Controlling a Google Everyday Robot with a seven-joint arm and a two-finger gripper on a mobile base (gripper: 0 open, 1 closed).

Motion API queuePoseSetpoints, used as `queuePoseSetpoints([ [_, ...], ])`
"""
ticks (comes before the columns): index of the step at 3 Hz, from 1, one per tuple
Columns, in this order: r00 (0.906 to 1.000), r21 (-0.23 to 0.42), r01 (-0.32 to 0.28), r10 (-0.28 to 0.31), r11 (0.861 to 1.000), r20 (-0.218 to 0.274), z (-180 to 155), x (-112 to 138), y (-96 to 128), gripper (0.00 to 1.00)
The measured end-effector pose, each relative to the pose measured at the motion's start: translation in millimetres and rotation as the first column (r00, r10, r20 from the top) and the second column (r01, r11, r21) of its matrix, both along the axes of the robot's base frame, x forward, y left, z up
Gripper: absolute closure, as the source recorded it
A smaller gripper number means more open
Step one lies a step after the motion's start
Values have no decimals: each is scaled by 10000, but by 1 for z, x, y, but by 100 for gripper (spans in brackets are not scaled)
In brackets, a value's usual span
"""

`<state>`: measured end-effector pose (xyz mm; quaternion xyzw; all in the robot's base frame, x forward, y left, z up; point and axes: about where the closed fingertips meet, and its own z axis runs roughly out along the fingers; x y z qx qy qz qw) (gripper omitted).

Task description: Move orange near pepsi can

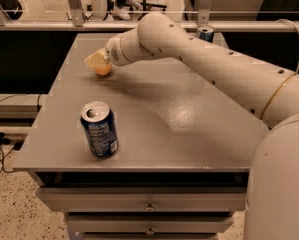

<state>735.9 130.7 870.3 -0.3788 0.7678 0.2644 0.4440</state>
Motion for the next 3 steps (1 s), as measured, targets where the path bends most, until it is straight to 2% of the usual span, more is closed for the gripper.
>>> queuePoseSetpoints([
  [2,9994,-396,316,-321,9987,-108,-11,-1,-13,100],
  [3,9994,-396,316,-321,9987,-108,-9,-1,-13,100],
])
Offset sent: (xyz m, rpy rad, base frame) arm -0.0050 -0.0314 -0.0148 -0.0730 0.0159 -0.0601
